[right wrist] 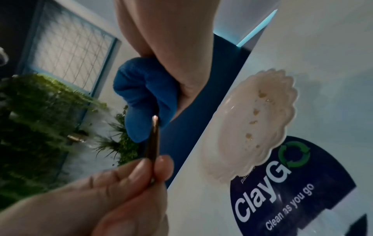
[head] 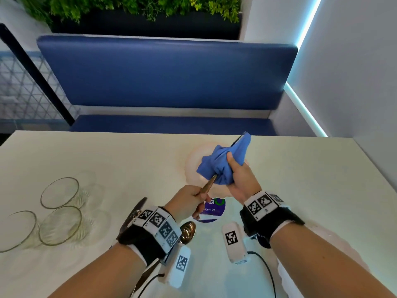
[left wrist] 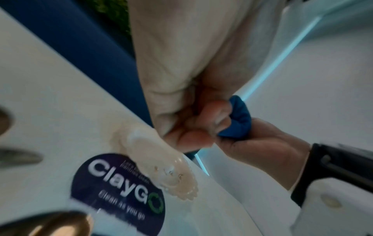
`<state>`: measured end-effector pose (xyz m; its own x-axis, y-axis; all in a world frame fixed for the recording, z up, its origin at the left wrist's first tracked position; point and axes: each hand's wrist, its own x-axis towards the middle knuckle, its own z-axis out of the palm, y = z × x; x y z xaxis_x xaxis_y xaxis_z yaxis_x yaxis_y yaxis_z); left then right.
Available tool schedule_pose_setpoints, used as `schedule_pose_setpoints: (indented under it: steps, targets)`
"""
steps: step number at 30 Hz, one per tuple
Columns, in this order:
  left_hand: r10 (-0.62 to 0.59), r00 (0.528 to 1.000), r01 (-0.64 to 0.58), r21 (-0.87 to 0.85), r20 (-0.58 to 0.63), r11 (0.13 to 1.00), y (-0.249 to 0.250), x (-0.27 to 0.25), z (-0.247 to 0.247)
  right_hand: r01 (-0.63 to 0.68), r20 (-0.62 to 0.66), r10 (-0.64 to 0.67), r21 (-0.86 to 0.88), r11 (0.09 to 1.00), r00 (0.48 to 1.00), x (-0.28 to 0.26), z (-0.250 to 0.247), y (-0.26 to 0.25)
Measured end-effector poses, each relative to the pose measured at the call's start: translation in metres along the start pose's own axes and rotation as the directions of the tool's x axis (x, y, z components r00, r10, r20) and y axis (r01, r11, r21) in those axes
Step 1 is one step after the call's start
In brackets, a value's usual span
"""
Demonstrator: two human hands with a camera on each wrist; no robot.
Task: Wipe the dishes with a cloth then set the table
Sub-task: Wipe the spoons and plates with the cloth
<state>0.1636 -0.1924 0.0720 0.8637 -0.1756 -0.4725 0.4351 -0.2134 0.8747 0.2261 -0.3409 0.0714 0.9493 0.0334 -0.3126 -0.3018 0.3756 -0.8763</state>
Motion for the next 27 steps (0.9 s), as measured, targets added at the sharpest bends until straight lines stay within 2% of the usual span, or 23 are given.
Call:
schedule_pose_setpoints:
  steps: [3, 5, 7, 10, 12, 14, 15, 18, 19, 20, 21, 23, 24, 27]
  targets:
    - [0.013, 0.995, -0.022, -0.091, -0.094, 0.996, -0.008, -0.007, -0.01, -0.016, 0.132, 0.021, -0.046, 0.999, 0.991, -0.008, 0.019, -0.003]
    - [0.041, 0.997, -0.047, -0.089, -0.069, 0.995, -0.008, -0.013, -0.016, 0.02, 0.169, 0.001, -0.121, 0.992, 0.986, -0.008, 0.025, -0.01]
    - [0.047, 0.999, -0.047, -0.056, 0.002, 0.997, -0.004, -0.02, -0.025, 0.082, 0.101, -0.059, -0.239, 0.968, 0.993, -0.001, 0.025, -0.022]
    - [0.044, 0.997, -0.04, -0.052, 0.065, 0.998, 0.004, -0.028, -0.041, 0.169, -0.004, -0.176, -0.261, 0.95, 0.984, 0.004, 0.02, -0.034]
    - [0.033, 0.997, -0.031, -0.046, 0.064, 0.998, 0.007, -0.034, -0.049, 0.284, -0.129, -0.346, -0.349, 0.893, 0.929, 0.004, 0.017, -0.041]
    - [0.013, 1.0, -0.013, -0.043, 0.018, 0.999, 0.004, -0.04, -0.055, 0.323, -0.259, -0.438, -0.386, 0.864, 0.861, 0.012, 0.005, -0.041]
    - [0.01, 1.0, -0.011, -0.045, -0.015, 0.999, 0.002, -0.043, -0.057, 0.321, -0.269, -0.433, -0.374, 0.87, 0.86, 0.013, -0.001, -0.041]
    - [0.023, 0.997, -0.028, -0.064, -0.07, 0.998, -0.002, -0.045, -0.054, 0.254, -0.037, -0.279, -0.32, 0.913, 0.959, 0.045, -0.027, -0.003]
    - [0.027, 0.997, -0.031, -0.058, -0.068, 0.998, 0.0, -0.045, -0.049, 0.142, -0.084, -0.174, -0.296, 0.945, 0.981, 0.03, -0.018, 0.004]
    - [0.034, 0.997, -0.038, -0.053, -0.063, 0.998, 0.002, -0.044, -0.043, 0.072, -0.113, -0.11, -0.294, 0.953, 0.988, 0.009, 0.001, 0.008]
    - [0.04, 0.997, -0.043, -0.043, -0.059, 0.998, 0.005, -0.043, -0.036, 0.034, -0.059, -0.053, -0.277, 0.96, 0.997, -0.014, 0.02, 0.012]
    - [0.04, 0.995, -0.046, -0.071, -0.093, 0.996, 0.005, -0.041, -0.028, 0.019, 0.205, 0.02, -0.185, 0.983, 0.978, -0.047, 0.05, 0.022]
    - [0.027, 0.992, -0.039, -0.096, -0.124, 0.995, 0.004, -0.042, -0.027, 0.004, 0.257, 0.036, -0.153, 0.988, 0.966, -0.056, 0.058, 0.024]
    - [-0.028, 0.984, 0.005, -0.125, -0.178, 0.992, 0.001, -0.048, -0.043, 0.072, 0.261, -0.015, -0.209, 0.975, 0.965, -0.063, 0.062, 0.017]
